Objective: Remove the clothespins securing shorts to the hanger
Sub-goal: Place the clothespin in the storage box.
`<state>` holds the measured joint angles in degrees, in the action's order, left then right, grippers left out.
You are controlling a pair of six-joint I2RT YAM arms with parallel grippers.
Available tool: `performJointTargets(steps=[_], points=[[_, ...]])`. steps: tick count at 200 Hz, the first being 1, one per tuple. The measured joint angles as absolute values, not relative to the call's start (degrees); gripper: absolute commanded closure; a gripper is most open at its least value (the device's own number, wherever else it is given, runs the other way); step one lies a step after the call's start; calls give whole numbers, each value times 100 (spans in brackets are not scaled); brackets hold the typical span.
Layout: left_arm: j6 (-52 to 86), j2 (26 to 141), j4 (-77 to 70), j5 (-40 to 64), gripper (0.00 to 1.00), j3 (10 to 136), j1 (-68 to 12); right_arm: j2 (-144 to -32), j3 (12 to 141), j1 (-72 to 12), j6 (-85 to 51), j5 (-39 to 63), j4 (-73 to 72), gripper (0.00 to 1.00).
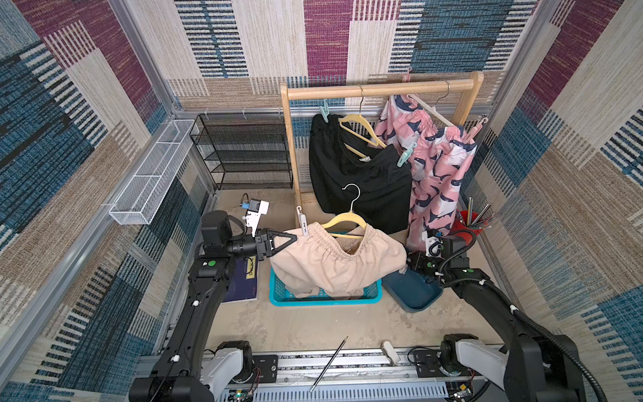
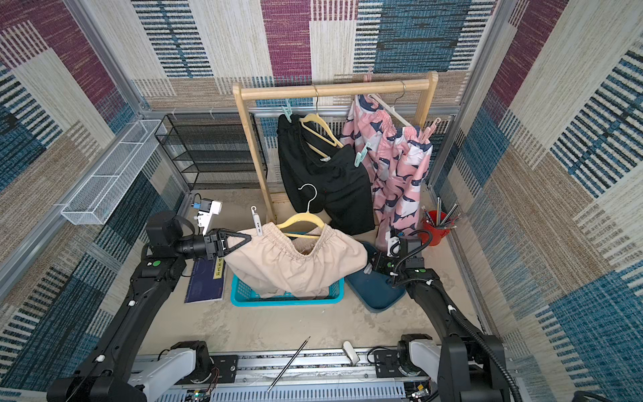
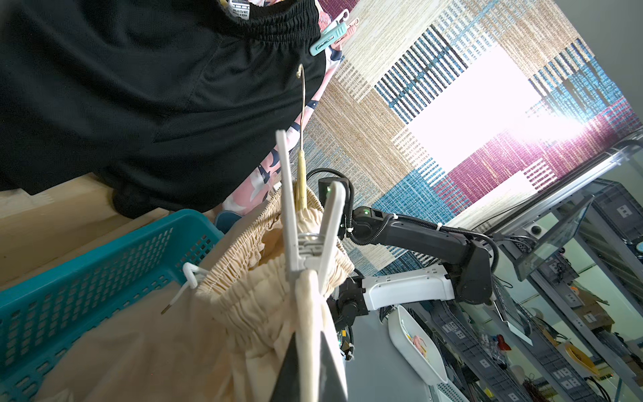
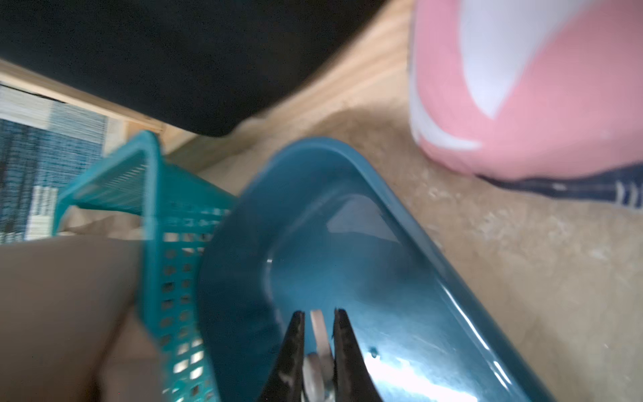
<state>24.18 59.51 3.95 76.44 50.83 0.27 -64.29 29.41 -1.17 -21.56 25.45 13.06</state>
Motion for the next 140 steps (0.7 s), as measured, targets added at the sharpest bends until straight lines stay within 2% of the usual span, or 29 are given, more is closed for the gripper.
performJointTargets(steps=[12,32,43,88,140], points=[[2401,5951,412,7644,100,5087,27,-6530,2891,-150,-2206,2528,1243,75],[2399,5944,454,7644,100,5087,27,-6639,2877,-215,-2248,2521,1131,50],[2397,5937,460,7642,100,5087,27,-6652,2877,-233,-2270,2526,1083,43],[2257,5924,602,7620,100,5120,27,-6512,3321,-257,-2154,2355,1302,37],[2233,5918,711,7537,100,5127,27,-6080,4215,-84,-1796,2591,1767,37]])
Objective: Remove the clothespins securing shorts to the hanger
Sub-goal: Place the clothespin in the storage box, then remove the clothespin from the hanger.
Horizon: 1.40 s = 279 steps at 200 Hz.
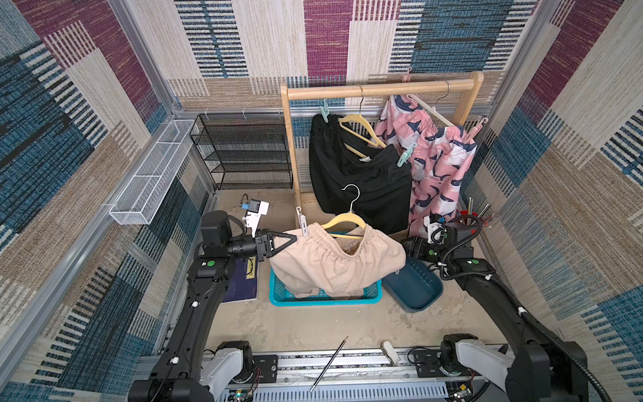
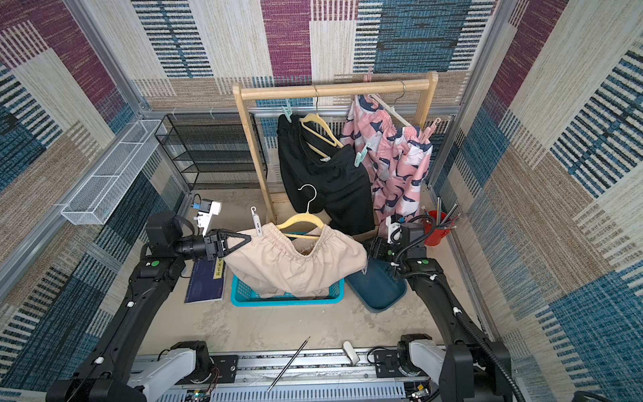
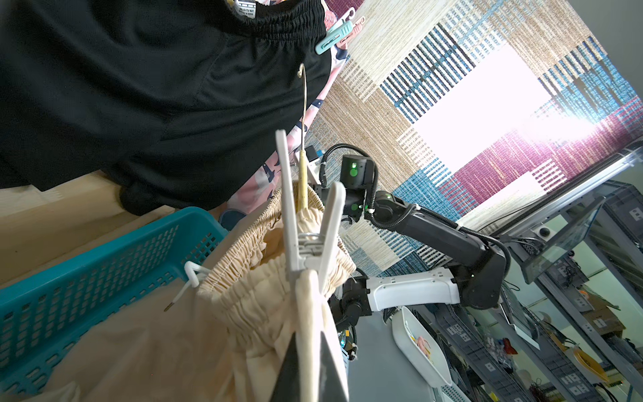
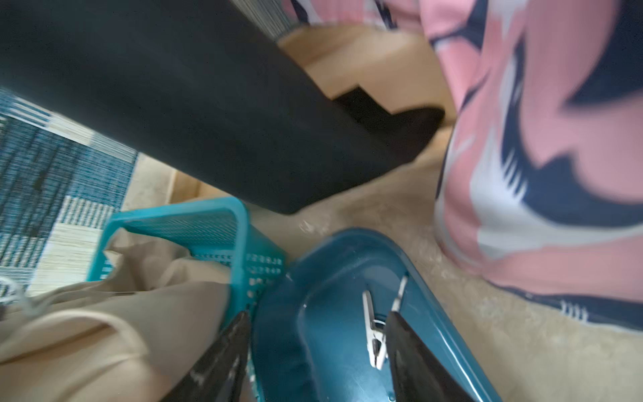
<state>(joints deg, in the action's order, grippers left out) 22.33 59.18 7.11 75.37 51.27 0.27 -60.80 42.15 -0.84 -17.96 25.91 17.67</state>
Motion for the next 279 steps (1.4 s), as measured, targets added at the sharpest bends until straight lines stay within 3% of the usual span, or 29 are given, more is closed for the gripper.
performJointTargets(steps=[48,88,279], points=[[2231,5900,755,7537,100,5127,25,-5592,4958,62,-1490,3406,1804,36],[2220,5911,786,7537,100,5155,27,-5658,5352,21,-1129,4650,1697,32],[2189,5889,790,7688,100,5175,-84,-7308,5487,-1352,416,6661,864,33]])
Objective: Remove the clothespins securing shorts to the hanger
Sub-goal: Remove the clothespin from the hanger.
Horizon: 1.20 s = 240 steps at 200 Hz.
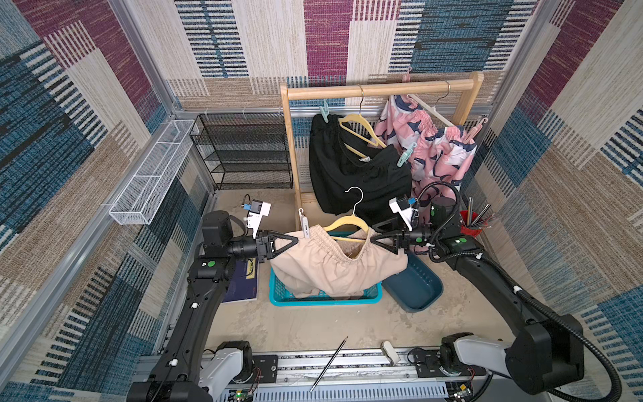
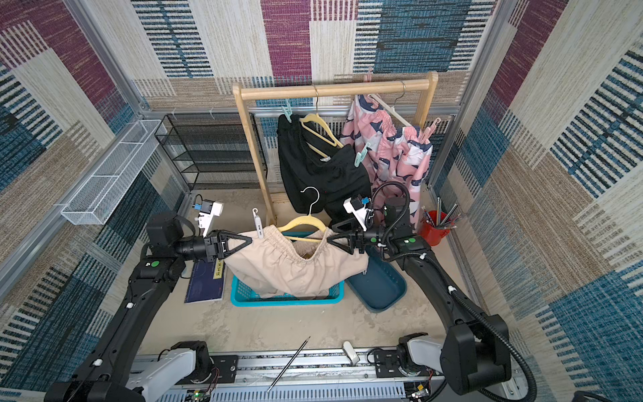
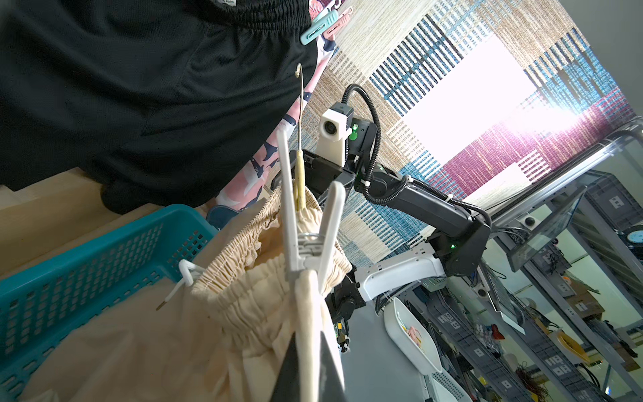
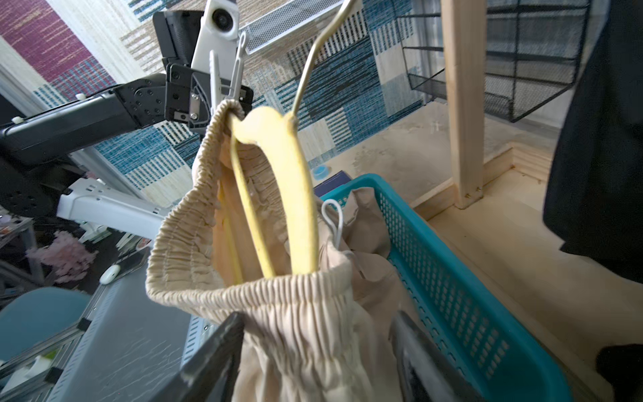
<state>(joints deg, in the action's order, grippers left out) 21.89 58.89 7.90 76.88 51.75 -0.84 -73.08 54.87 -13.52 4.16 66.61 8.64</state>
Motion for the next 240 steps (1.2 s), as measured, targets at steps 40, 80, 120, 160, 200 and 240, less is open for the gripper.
performJointTargets(steps=[40,80,120,160,200,240], points=[[2174,5887,792,7688,100,5175,-91,-7747,5583,-1717,456,6783,705,58],[2093,5887,792,7537,96,5175,-84,-7771,5599,-1763,456,7144,523,100],[2082,5920,799,7380,44,5196,-80,-7677,5592,-1756,458,7192,530,100],[1887,6040,1114,7179,8,5666,-69,-7548,5583,-1791,523,7188,585,100],[1535,6646,1372,6934,3,6648,-58,-7384,5583,-1793,539,7133,788,100],[1459,7050,1472,6923,1,6838,-51,-7387,5603,-1798,539,7140,991,100]])
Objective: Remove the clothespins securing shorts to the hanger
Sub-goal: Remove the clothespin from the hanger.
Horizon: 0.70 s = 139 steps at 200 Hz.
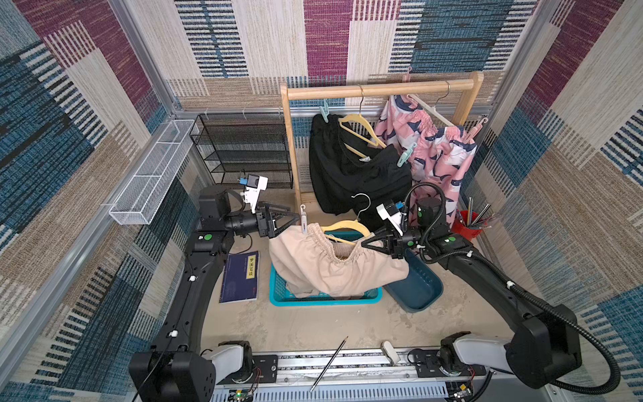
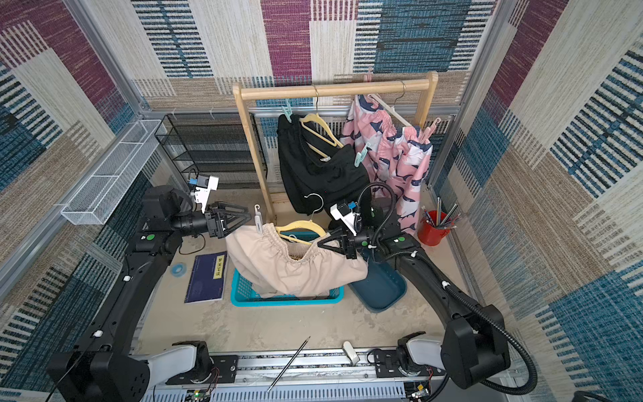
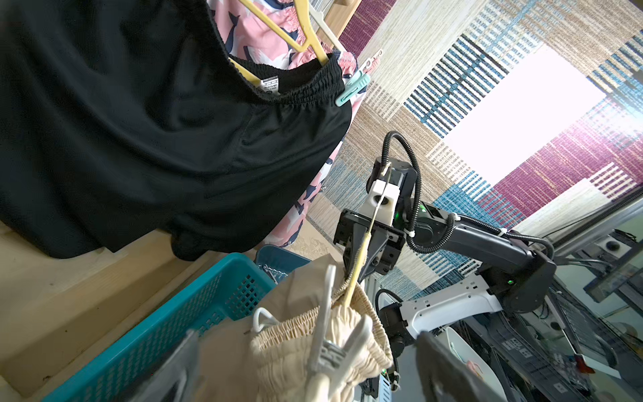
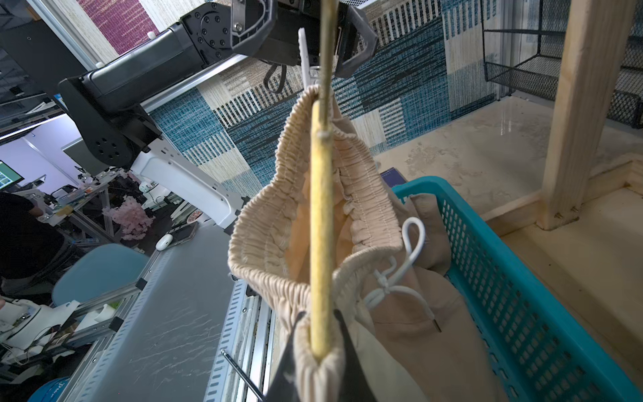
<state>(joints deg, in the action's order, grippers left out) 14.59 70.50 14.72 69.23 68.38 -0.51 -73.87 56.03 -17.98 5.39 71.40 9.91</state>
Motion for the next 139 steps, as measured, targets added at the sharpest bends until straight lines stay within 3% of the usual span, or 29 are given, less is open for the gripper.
performJointTargets(steps=[58,101,139], points=[[1406,7085,1514,6984,3,6766,-158,-7627,5708,-1898,495,7142,1039,100],[1225,7083,1787,7063,14,6724,-257,-7725,5819,-2008,403,7142,923,100],[1212,7124,1789,7083,30,6724,-416,-7848,5843,-2150,316,7135,886,100]])
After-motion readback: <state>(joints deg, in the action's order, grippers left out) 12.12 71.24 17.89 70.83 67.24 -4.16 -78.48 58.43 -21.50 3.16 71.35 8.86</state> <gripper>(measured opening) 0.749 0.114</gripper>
